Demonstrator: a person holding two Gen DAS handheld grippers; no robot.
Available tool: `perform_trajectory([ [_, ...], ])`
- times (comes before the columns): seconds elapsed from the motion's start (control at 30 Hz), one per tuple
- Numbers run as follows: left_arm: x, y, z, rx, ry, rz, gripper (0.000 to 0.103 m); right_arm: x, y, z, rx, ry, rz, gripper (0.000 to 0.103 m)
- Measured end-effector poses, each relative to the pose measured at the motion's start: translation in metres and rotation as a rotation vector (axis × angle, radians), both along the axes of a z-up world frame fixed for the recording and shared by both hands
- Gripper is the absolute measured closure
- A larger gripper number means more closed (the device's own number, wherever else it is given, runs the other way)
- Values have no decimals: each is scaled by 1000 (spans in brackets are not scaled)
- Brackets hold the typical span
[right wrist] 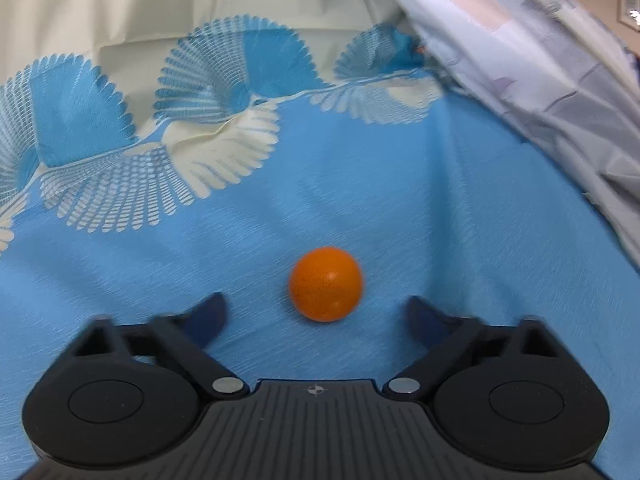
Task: Organize fruits
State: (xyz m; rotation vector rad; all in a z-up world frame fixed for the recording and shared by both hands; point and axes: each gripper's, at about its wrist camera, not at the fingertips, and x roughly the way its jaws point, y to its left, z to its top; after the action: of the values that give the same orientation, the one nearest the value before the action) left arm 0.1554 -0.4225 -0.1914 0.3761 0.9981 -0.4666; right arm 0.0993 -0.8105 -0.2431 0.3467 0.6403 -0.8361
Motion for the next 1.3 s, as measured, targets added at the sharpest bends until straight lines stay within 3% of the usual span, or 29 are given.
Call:
perform_trajectory([
  [0.03,-2,1,2,-9,6,-3,75,-1,1,2,-2,5,7,66],
  [0.2,-10,14,25,-34,-4,12,75,-11,13,20,5,-5,21,67],
  [0.33,-19,42,64,-61,-26,41,75,-31,57,64,-52,-74,108,67],
  [0.77,-88,221,183,-102,-86,205,75,-115,309,211,1,-327,581,71],
  [0.83,-100,250,195,-113,-92,233,75,-125,352,225,12,-354,654,90],
  [0.9,-111,276,202,-129,-93,259,75,-132,394,234,22,-364,729,90],
  [1.0,-102,293,190,-174,-54,296,75,-115,454,226,-69,-349,817,101],
  [1.07,-93,296,174,-104,-76,328,75,-81,472,197,-110,-263,836,101],
  [1.13,-88,310,164,-125,-25,351,75,-60,460,166,47,-183,772,101],
  [1.2,-89,324,159,-105,-32,372,75,-69,449,147,121,-146,684,100],
  [1.3,-85,344,150,-105,-10,401,75,-101,450,134,231,-79,694,96],
])
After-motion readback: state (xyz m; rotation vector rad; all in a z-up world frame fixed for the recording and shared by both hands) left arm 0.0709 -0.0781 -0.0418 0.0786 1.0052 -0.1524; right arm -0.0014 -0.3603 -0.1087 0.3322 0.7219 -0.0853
